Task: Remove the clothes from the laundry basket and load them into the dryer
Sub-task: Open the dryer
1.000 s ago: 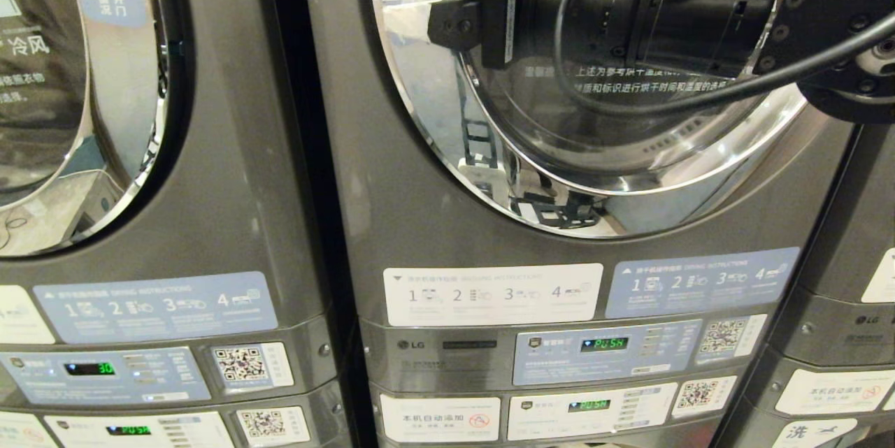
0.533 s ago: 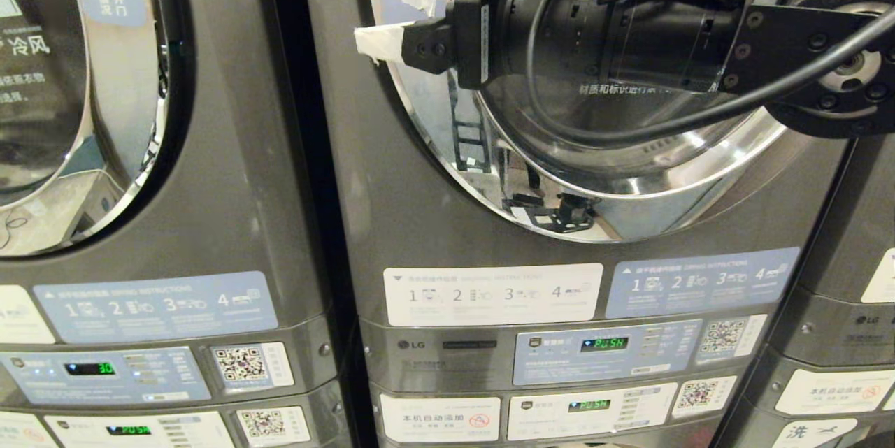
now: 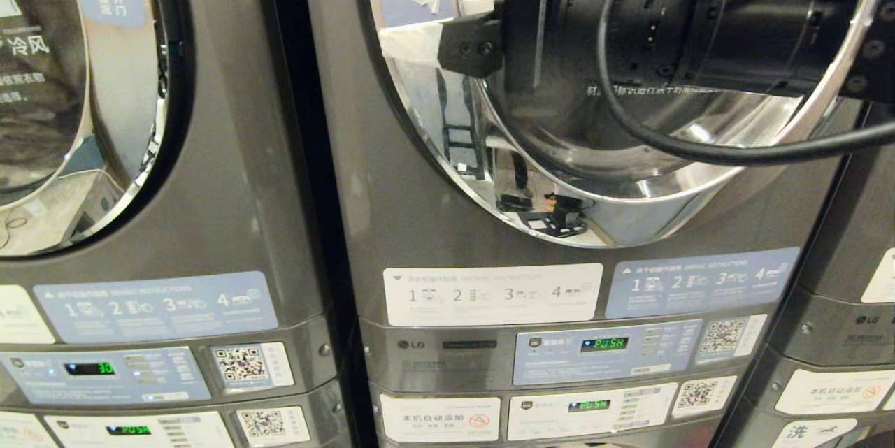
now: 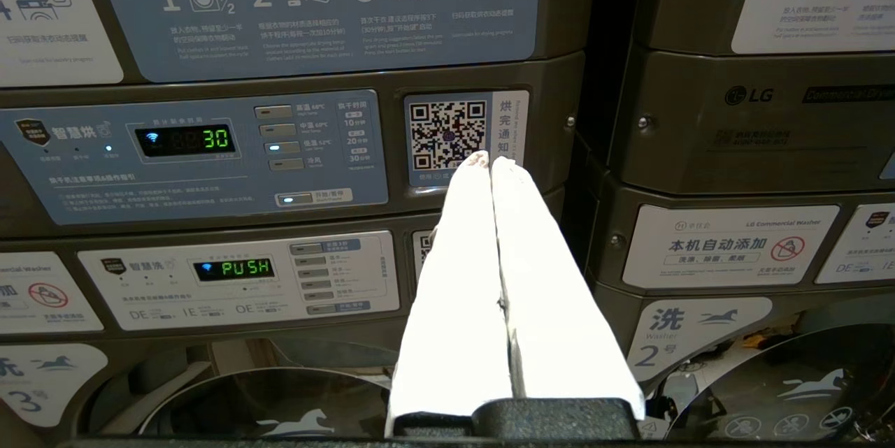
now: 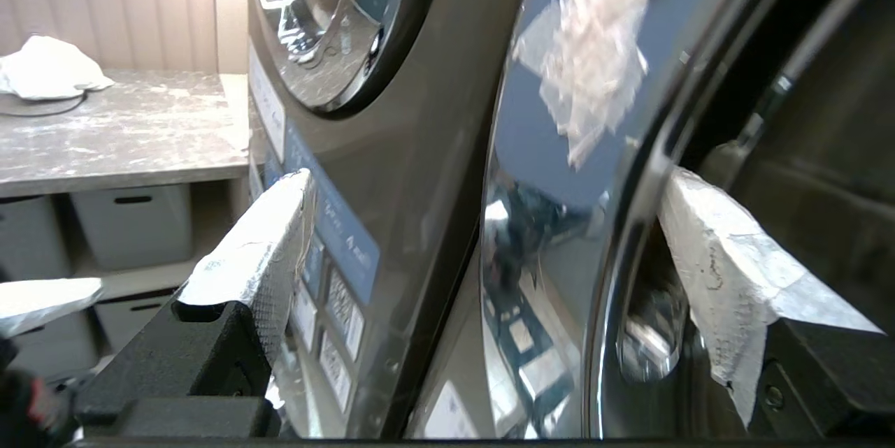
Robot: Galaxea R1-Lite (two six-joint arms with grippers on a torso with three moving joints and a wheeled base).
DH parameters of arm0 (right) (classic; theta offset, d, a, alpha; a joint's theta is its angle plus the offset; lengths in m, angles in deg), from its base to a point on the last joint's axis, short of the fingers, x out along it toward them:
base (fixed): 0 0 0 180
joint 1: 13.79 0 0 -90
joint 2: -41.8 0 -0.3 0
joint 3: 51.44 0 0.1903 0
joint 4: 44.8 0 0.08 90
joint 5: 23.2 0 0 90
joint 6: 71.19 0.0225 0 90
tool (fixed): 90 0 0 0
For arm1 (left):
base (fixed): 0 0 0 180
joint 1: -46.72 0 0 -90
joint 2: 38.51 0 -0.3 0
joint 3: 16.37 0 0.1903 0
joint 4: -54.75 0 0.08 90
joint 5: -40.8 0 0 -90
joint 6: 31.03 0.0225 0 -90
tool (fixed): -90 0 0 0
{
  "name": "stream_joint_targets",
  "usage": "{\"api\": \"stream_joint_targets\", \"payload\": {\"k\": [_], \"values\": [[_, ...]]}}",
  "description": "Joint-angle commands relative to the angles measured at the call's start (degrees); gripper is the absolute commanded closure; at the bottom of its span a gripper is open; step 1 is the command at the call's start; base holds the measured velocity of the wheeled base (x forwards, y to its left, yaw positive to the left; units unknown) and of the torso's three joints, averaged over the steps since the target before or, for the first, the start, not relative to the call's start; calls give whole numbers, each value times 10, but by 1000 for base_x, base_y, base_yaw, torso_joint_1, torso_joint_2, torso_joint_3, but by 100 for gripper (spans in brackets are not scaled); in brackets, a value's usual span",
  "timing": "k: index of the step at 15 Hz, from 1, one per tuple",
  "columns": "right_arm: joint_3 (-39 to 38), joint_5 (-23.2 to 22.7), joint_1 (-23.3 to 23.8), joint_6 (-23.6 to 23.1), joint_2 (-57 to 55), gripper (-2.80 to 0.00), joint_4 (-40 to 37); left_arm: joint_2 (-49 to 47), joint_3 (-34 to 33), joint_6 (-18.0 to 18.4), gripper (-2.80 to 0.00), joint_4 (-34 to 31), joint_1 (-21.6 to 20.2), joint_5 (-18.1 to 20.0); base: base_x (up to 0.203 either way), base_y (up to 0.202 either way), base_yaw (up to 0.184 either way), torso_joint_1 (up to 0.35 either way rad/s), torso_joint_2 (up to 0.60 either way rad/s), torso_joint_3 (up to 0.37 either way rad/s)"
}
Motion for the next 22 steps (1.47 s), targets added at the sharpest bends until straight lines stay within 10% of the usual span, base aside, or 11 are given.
{"api": "stream_joint_targets", "payload": {"k": [1, 22], "values": [[-40, -1, 0, 1, 57, -280, 1, 0, -1, 0, 0, 0, 0, 0, 0, 0, 0, 0, 0, 0], [-87, 2, 2, 12, 19, -280, 54, 0, -1, 0, 0, 0, 0, 0, 0, 0, 0, 0, 0, 0]]}}
